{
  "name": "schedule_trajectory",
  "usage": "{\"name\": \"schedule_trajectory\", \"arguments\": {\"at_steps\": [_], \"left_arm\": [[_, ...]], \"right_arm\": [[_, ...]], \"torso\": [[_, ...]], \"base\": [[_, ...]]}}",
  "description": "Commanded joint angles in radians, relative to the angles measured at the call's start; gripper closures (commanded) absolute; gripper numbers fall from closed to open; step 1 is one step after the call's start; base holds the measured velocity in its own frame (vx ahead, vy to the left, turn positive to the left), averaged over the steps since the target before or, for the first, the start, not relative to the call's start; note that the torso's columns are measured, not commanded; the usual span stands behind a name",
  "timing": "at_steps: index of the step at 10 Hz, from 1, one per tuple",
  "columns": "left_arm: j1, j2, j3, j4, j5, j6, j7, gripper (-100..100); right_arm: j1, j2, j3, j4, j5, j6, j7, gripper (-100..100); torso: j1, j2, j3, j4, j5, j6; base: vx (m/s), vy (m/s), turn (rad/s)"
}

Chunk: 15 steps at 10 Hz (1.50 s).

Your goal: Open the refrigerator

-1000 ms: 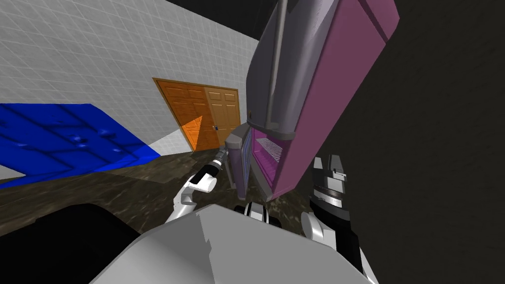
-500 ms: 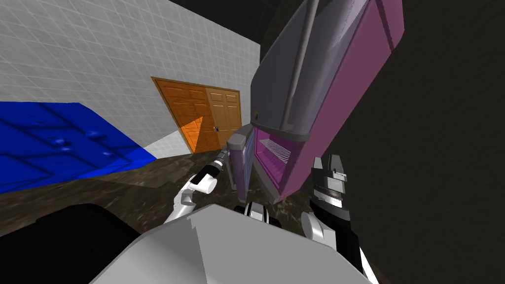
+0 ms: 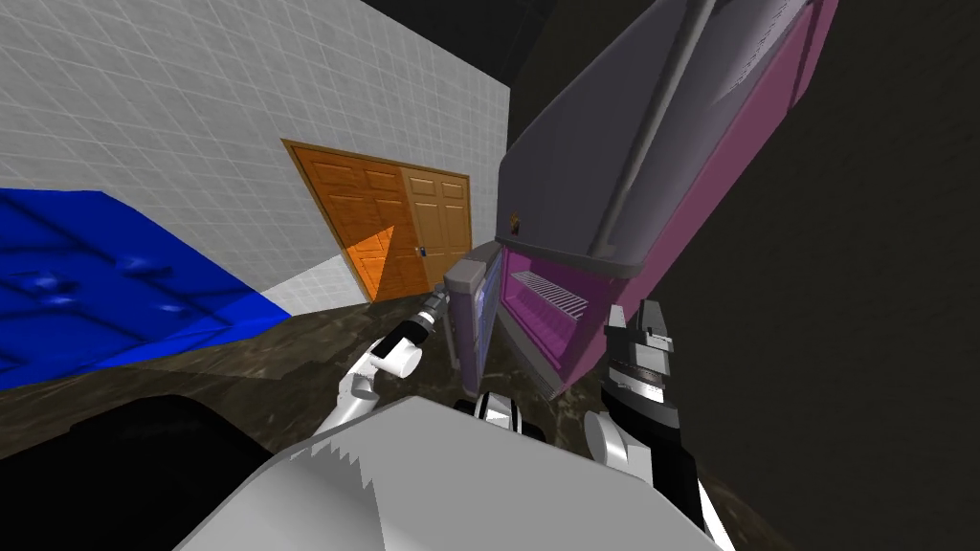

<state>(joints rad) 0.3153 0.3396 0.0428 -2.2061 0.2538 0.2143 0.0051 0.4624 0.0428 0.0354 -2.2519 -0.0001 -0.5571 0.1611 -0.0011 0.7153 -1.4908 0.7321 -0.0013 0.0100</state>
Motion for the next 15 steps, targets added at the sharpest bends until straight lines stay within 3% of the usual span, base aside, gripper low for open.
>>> {"name": "schedule_trajectory", "arguments": {"at_steps": [1,5,8,11,15], "left_arm": [[-0.007,0.021,-0.026,0.002,0.01,-0.006,0.001,100],[-0.004,0.065,-0.071,0.002,0.034,-0.016,0.007,100],[-0.018,0.078,-0.077,-0.008,0.04,-0.035,0.011,100],[-0.02,0.092,-0.092,-0.008,0.046,-0.039,0.013,100],[-0.023,0.118,-0.122,-0.008,0.058,-0.046,0.017,100]], "right_arm": [[0.0,0.0,0.0,0.0,0.0,0.0,0.0,0],[0.0,0.0,0.0,0.0,0.0,0.0,0.0,0],[0.0,0.001,0.0,0.0,0.0,0.0,0.0,0],[0.0,0.0,0.0,0.0,0.0,0.0,0.0,0],[0.0,0.0,0.0,0.0,0.0,0.0,0.0,0]], "torso": [[0.003,0.001,0.001,0.0,0.002,0.001],[0.002,0.005,0.004,-0.002,0.003,-0.006],[-0.009,0.013,0.01,-0.002,0.002,-0.009],[0.004,0.008,0.005,0.002,0.001,-0.003],[-0.008,0.003,0.002,-0.001,-0.001,0.001]], "base": [[-0.038,0.359,-0.107],[0.003,0.37,-0.117],[-0.006,0.214,-0.057],[0.049,0.28,-0.092],[0.064,0.274,-0.096]]}}
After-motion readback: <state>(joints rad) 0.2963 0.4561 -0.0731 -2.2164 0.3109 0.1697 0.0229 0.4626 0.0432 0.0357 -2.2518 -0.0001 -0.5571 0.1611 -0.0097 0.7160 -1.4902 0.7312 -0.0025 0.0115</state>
